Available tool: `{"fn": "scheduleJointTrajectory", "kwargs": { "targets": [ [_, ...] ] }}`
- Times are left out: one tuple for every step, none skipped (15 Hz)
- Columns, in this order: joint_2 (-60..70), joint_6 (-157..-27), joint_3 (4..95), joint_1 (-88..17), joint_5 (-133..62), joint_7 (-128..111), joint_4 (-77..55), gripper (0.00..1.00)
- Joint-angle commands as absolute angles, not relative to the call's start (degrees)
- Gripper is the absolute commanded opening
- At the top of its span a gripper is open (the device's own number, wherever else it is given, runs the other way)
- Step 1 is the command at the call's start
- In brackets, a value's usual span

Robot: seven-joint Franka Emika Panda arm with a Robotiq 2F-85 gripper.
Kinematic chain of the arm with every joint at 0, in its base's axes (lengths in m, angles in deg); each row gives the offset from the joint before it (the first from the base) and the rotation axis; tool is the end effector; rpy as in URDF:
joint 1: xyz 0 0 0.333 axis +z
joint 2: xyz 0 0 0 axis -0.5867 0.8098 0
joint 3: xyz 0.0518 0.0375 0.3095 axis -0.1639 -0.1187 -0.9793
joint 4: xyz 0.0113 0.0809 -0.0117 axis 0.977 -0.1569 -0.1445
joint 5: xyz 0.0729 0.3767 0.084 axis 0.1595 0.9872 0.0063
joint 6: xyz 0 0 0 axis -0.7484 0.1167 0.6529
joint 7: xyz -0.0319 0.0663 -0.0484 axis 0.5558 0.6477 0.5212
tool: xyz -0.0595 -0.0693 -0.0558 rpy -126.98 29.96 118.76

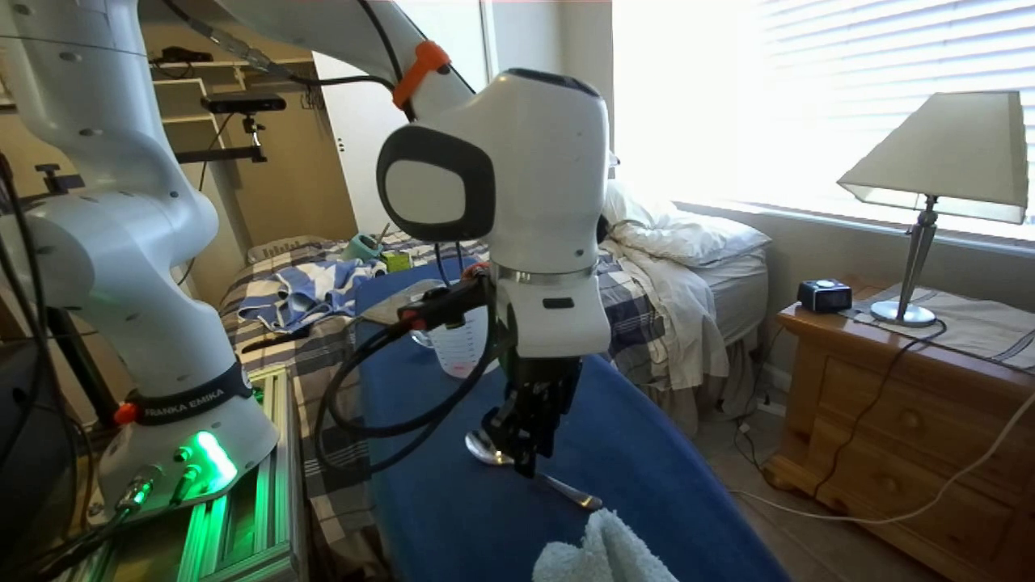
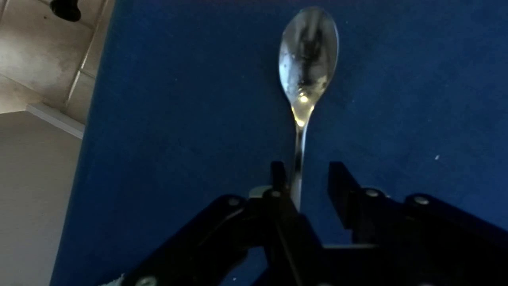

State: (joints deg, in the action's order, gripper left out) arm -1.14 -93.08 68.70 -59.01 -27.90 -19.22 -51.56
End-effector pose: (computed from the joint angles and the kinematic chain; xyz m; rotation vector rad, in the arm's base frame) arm 0.3506 -0.3681 0.2590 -2.6431 1.6685 0.1781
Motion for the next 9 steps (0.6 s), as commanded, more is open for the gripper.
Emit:
{"fn": "scheduleJointTrajectory", "kwargs": {
  "targets": [
    [-0.7,-93.1,68.3,-58.9,-26.2,-17.5,-50.3,0.65],
    [-1.2,-92.8,68.2,-58.7,-26.5,-17.6,-50.3,0.71],
    [-2.3,-91.9,68.1,-58.2,-26.8,-18.3,-50.3,0.80],
    [-3.3,-91.6,67.8,-57.9,-27.2,-18.1,-50.3,0.86],
    [-4.3,-91.4,67.7,-57.4,-27.7,-18.4,-50.3,0.92],
    [-5.7,-91.1,67.6,-56.8,-28.6,-18.9,-50.4,0.98],
    [-7.0,-90.8,67.5,-56.2,-29.4,-19.5,-50.5,1.00],
    [-8.9,-90.2,67.4,-55.5,-30.7,-20.5,-50.9,1.00],
    [-10.4,-89.7,67.3,-55.0,-31.8,-21.0,-50.9,1.00]
  ]
}}
